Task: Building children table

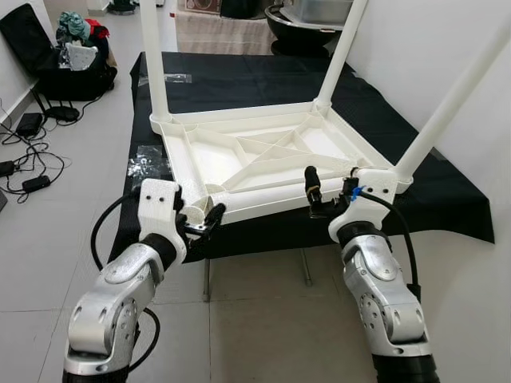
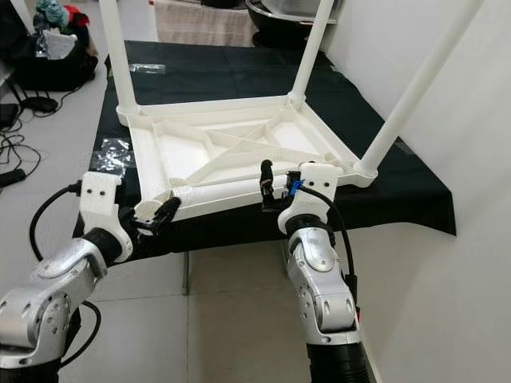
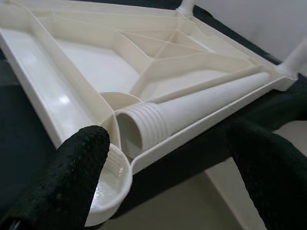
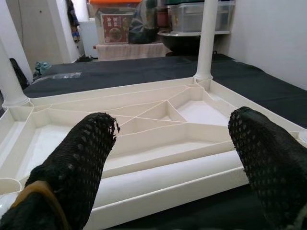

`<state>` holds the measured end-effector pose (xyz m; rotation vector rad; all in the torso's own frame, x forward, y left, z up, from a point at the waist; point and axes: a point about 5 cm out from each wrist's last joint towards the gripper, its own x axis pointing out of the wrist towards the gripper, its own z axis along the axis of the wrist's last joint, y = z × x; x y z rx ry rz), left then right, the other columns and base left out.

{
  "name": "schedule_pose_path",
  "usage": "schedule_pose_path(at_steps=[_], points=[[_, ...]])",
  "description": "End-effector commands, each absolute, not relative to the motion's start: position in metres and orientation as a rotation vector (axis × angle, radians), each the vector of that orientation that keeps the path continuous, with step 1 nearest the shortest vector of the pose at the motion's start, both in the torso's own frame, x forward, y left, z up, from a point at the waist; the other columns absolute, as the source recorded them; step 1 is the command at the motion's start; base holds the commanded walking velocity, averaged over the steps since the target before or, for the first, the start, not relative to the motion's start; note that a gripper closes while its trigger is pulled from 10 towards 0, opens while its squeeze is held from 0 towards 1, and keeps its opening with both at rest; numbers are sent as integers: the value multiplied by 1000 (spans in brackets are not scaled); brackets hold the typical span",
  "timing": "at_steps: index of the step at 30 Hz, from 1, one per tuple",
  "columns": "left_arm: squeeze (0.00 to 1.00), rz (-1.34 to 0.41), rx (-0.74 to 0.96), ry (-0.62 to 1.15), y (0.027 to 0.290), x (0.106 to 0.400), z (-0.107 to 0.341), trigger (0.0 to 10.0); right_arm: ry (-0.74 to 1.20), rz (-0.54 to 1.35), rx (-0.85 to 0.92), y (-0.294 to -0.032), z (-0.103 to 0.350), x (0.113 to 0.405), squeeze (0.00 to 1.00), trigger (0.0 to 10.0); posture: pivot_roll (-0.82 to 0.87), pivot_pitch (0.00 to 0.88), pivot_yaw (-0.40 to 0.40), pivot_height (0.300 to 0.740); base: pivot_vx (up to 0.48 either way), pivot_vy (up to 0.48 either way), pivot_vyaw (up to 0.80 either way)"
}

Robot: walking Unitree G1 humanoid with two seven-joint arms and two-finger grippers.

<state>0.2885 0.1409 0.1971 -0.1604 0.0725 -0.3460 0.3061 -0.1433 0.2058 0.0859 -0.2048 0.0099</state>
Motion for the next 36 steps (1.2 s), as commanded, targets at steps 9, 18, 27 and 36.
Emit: schedule_pose_path(at_steps=[9, 18, 27, 36], points=[[0, -304, -283, 124, 154, 321, 199, 10000, -210, -8, 85, -146, 212, 309, 0, 10000, 102, 162, -120, 740, 0, 0, 0], [0, -381, -437, 177, 151, 342, 205, 10000, -208, -6, 81, -145, 213, 310, 0, 10000, 98, 175, -113, 740, 0, 0, 0], [0, -396, -541, 236, 145, 353, 211, 10000, -203, -9, 77, -146, 213, 310, 0, 10000, 99, 178, -118, 740, 0, 0, 0], [0, -320, -483, 301, 144, 355, 224, 10000, -184, -14, 83, -148, 208, 311, 0, 10000, 105, 177, -114, 740, 0, 0, 0]])
